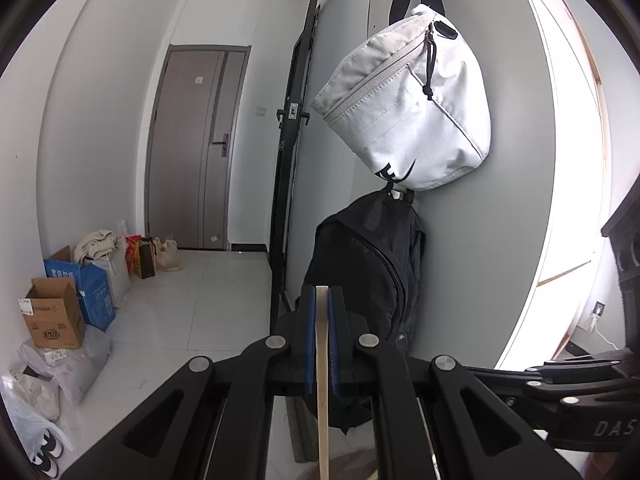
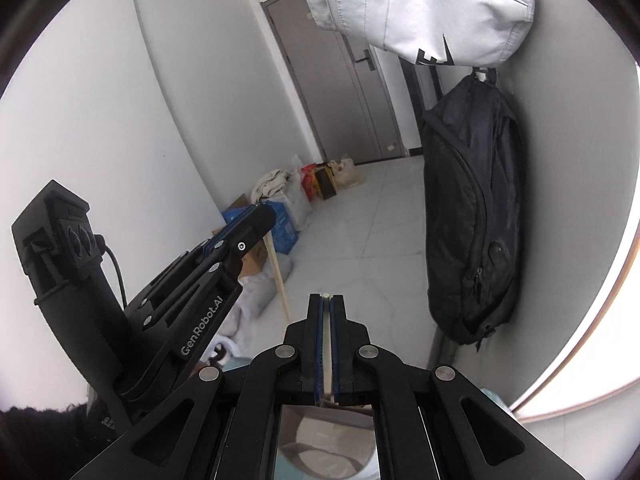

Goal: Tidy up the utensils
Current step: 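Carry the chopsticks in both grippers up over the utensil holder, then open both grippers to drop the chopsticks into the holder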

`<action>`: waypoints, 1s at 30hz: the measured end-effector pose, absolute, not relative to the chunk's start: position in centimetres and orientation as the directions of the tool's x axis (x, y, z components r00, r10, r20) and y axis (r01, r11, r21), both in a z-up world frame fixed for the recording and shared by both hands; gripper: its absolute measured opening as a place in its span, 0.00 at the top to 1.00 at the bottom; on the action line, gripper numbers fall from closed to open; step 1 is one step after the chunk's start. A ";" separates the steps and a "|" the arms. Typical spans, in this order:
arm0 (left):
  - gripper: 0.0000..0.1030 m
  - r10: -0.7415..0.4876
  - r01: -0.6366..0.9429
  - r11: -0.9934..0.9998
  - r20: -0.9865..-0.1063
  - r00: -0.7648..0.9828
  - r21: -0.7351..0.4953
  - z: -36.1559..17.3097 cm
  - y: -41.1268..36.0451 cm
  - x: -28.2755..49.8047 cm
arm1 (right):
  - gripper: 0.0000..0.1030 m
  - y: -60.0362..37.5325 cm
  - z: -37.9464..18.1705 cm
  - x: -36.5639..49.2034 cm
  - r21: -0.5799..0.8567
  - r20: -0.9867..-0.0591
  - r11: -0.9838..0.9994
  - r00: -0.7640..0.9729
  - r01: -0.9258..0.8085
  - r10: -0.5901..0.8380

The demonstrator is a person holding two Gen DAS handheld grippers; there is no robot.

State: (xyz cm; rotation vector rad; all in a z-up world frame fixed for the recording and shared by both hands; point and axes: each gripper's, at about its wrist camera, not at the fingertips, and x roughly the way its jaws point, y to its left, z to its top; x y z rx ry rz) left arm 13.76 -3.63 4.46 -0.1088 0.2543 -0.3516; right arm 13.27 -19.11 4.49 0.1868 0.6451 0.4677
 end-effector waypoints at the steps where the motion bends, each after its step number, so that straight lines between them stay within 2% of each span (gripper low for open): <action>1: 0.98 -0.363 0.335 0.930 -0.241 0.900 -0.150 4.4 -3.6 13.6 | 0.98 -19.1 4.2 13.3 0.314 -0.542 0.879 0.692 -0.358 0.476; 6: 0.97 -0.402 0.363 0.915 -0.310 0.861 -0.177 4.3 -3.1 13.2 | 0.94 -20.1 3.1 13.7 0.378 -0.581 0.876 0.660 -0.299 0.476; 9: 0.96 -0.418 0.377 0.908 -0.368 0.831 -0.181 4.3 -2.7 13.2 | 0.94 -21.5 2.9 13.3 0.486 -0.552 0.832 0.644 -0.268 0.530; 12: 0.78 -0.437 0.384 0.899 -0.403 0.804 -0.208 4.4 -2.0 12.9 | 0.92 -22.4 3.6 12.1 0.492 -0.534 0.834 0.670 -0.251 0.517; 14: 0.56 -0.442 0.374 0.897 -0.408 0.799 -0.237 4.7 -1.3 12.3 | 0.87 -22.7 4.1 11.2 0.487 -0.527 0.836 0.680 -0.251 0.511; 17: 0.54 -0.425 0.351 0.903 -0.405 0.810 -0.247 5.2 -0.7 11.2 | 0.73 -23.0 4.4 10.2 0.487 -0.522 0.840 0.691 -0.240 0.500; 21: 0.52 -0.405 0.315 0.910 -0.416 0.814 -0.270 5.8 -0.3 10.0 | 0.71 -23.2 5.1 8.7 0.490 -0.520 0.840 0.695 -0.234 0.496; 23: 0.47 -0.385 0.299 0.918 -0.411 0.826 -0.259 6.4 -0.3 9.1 | 0.63 -23.1 5.7 7.6 0.487 -0.508 0.841 0.706 -0.237 0.494; 25: 0.44 -0.377 0.294 0.921 -0.385 0.843 -0.257 7.0 -0.3 8.2 | 0.59 -23.1 6.3 6.7 0.480 -0.497 0.843 0.716 -0.244 0.490; 26: 0.39 -0.373 0.290 0.922 -0.380 0.847 -0.257 7.4 -0.3 7.8 | 0.59 -23.0 6.6 6.2 0.475 -0.492 0.844 0.721 -0.247 0.488; 30: 0.38 -0.367 0.280 0.921 -0.359 0.858 -0.272 8.9 -0.4 6.4 | 0.55 -23.0 7.9 4.5 0.471 -0.473 0.845 0.736 -0.253 0.485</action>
